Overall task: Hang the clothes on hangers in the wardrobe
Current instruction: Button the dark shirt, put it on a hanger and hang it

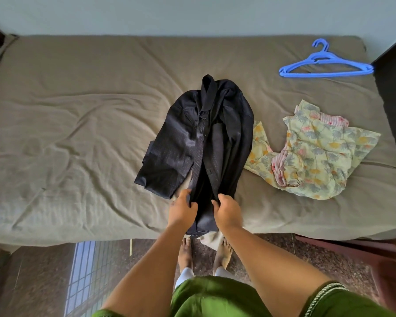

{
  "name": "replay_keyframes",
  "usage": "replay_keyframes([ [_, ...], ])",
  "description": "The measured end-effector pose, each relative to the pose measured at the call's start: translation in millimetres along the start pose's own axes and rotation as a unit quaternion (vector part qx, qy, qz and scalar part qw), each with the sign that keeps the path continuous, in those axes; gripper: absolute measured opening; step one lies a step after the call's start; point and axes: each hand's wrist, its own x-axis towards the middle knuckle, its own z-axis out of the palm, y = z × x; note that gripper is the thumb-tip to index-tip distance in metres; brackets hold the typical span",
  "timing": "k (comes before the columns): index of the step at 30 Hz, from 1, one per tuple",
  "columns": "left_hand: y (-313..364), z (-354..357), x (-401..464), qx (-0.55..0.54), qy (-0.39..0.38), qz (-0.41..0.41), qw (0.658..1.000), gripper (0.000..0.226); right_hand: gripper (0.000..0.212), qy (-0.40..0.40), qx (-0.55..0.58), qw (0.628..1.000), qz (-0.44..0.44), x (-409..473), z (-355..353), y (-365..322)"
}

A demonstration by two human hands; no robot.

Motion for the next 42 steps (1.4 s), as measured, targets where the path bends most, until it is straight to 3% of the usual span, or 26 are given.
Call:
replay_keyframes([
  [2,3.6,-3.2,-2.7,-0.028,-0.007,-0.009,1.0,0.042,0.02,-0.015,-0.052,0.999,-0.005,-5.2,-9.5,-2.5],
  [4,4.7,-7.8,-4.6,-0.027,-0.023,-0.007,0.999,0.037,0.013,0.019,-0.03,0.999,-0.008,-7.8,-11.9,-4.8],
  [8,3.3,-16.2,-1.7,-0.019,-0.051,0.01,0.998,0.032,0.032,0.033,0.1,0.994,0.021,-10.5,-4.3,-19.1],
  [11,6.1,-20.5,2.3,-0.05,-0.069,0.003,0.996,0.03,0.041,0.049,0.112,0.992,0.043,-8.7,-0.3,-30.1],
  [20,27.4,-29.4,10.5,-0.15,-0.071,-0.006,0.986,0.023,0.022,0.091,0.074,0.978,0.171,19.3,-21.4,-40.2],
  [25,42.6,-42.4,13.9,-0.066,-0.069,0.012,0.995,0.031,0.018,0.021,0.134,0.98,0.143,26.8,-41.7,-45.4],
  [30,58.5,-57.3,13.5,-0.036,-0.111,0.013,0.993,0.035,0.017,-0.067,0.129,0.958,0.247,37.7,-67.7,-47.1],
  [33,65.5,-64.2,11.6,-0.035,-0.115,0.029,0.992,0.035,0.027,-0.056,0.187,0.933,0.302,43.7,-79.1,-49.0],
  [35,69.6,-67.2,11.4,-0.06,-0.111,0.032,0.992,0.035,0.029,-0.054,0.256,0.912,0.315,45.0,-82.2,-53.4],
  [37,74.1,-69.2,8.8,-0.112,-0.103,0.032,0.988,0.028,0.016,-0.061,0.317,0.897,0.303,45.5,-83.7,-59.8],
  [42,86.9,-69.3,9.6,-0.211,-0.081,0.015,0.974,0.021,0.018,-0.047,0.36,0.886,0.288,44.2,-91.5,-71.9],
])
